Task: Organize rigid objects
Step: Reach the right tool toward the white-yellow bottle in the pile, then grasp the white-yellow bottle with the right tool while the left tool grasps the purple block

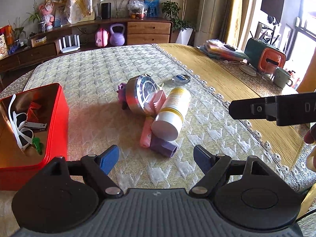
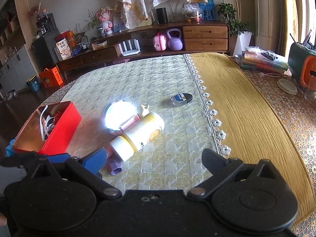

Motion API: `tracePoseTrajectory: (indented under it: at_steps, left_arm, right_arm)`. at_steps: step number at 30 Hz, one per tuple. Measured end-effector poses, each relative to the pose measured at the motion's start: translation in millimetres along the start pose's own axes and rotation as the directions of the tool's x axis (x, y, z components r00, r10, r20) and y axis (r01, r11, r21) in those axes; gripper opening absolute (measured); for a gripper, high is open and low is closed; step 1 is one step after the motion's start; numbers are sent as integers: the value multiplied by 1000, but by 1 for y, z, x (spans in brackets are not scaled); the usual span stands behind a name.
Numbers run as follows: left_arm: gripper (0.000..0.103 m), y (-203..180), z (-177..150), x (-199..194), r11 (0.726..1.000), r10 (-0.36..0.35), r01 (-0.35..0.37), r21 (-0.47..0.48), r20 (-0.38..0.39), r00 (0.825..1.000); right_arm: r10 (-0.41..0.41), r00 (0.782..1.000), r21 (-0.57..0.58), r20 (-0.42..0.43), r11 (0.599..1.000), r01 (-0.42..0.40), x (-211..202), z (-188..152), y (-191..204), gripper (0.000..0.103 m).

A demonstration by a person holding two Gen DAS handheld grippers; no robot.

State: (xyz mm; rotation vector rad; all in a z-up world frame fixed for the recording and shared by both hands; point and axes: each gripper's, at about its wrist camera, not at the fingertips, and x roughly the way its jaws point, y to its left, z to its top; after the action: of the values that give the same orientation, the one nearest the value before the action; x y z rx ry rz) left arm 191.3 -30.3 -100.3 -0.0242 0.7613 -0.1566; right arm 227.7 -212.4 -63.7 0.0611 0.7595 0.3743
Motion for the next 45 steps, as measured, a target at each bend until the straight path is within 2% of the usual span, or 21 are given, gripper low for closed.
tracePoseTrajectory:
  at_steps: [5, 8, 13, 16, 21, 27, 29, 37, 42, 45]
  left_arm:
    - [83, -5, -3, 12, 999, -39, 39, 28, -2, 999]
    - [83, -10, -6, 17, 996, -65, 65, 57, -1, 998]
    - [83, -11, -8, 29, 995, -82, 82, 56, -11, 997]
    - [83, -13, -11, 31, 995, -79, 78, 57, 11, 997]
    - [82, -19, -12, 29, 990, -119, 115, 77, 48, 992]
    - [81, -23, -13, 36, 980, -165, 158, 121, 47, 985]
    - [78, -21, -12, 39, 980, -164, 159, 116, 39, 986]
    - [78, -12, -6, 52, 980, -166, 162, 119, 27, 986]
    - [78, -8, -7, 63, 981, -158, 157, 114, 1, 987]
    - [74, -9, -9, 65, 981, -150, 148, 124, 9, 989]
  right_arm:
    - [15, 1000, 6, -20, 1000, -15, 23, 11, -1, 103]
    - [64, 997, -63, -45, 996, -67, 36, 14, 5, 103]
    - [65, 994, -154, -93, 985, -78, 55, 14, 12, 102]
    - [60, 993, -117, -98, 991, -71, 63, 21, 9, 103]
    - [14, 995, -66, -97, 998, -21, 79, 35, 9, 102]
    - [14, 992, -38, -127, 999, -19, 96, 37, 14, 99]
    - [14, 990, -41, -138, 999, -19, 100, 36, 17, 98]
    - [-15, 984, 4, -179, 1000, 16, 119, 35, 20, 86]
    - [4, 981, 59, -192, 998, 8, 126, 34, 17, 81]
    - [13, 979, 89, -203, 996, 5, 129, 32, 15, 78]
